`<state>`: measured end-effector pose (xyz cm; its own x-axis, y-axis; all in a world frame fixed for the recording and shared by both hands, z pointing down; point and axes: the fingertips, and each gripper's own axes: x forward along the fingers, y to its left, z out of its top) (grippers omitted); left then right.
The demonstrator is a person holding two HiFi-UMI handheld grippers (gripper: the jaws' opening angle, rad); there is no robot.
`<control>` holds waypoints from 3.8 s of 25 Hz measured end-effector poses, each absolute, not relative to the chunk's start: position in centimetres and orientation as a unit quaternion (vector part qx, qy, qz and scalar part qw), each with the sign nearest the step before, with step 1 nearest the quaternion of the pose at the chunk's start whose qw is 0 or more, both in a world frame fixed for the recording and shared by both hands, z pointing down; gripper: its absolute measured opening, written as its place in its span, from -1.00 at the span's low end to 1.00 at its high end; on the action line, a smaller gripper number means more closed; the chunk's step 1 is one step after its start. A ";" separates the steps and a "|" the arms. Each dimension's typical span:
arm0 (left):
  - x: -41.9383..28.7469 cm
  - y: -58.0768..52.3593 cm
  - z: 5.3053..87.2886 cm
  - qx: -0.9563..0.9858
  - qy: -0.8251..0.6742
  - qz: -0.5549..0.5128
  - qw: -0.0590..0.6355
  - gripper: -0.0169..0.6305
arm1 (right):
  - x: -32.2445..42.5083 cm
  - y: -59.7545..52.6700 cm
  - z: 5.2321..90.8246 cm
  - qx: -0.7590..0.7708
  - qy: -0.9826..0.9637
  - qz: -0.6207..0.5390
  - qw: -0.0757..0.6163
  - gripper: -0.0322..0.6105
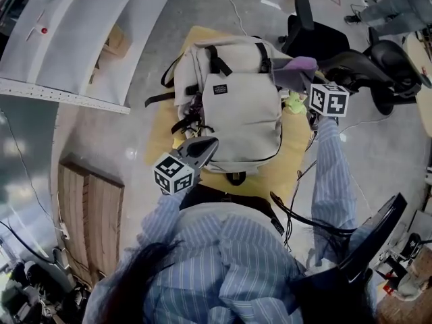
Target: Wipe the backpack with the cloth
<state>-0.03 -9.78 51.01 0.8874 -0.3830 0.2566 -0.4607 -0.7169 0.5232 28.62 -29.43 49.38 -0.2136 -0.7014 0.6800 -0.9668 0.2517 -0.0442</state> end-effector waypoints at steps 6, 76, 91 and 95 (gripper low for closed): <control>0.3 -9.8 51.2 0.924 -0.226 0.065 0.302 -0.93 | 28.8 -29.3 47.3 0.561 -0.747 0.234 0.270 -0.77; 0.3 -5.5 51.1 0.909 -0.289 0.072 0.291 -0.93 | 26.3 -18.4 47.3 0.532 -0.782 0.284 0.158 -0.77; 3.8 12.0 51.7 0.887 -0.328 0.088 0.314 -0.93 | 22.2 1.4 50.6 0.425 -0.836 0.314 0.153 -0.77; 2.5 13.6 50.6 0.893 -0.332 0.097 0.289 -0.93 | 22.5 4.7 51.9 0.438 -0.822 0.328 0.158 -0.77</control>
<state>2.53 13.58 50.62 0.7611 -0.5367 0.3642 -0.6484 -0.6126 0.4520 22.52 4.68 51.93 -0.5671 -0.6163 0.5464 -0.8232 0.4020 -0.4010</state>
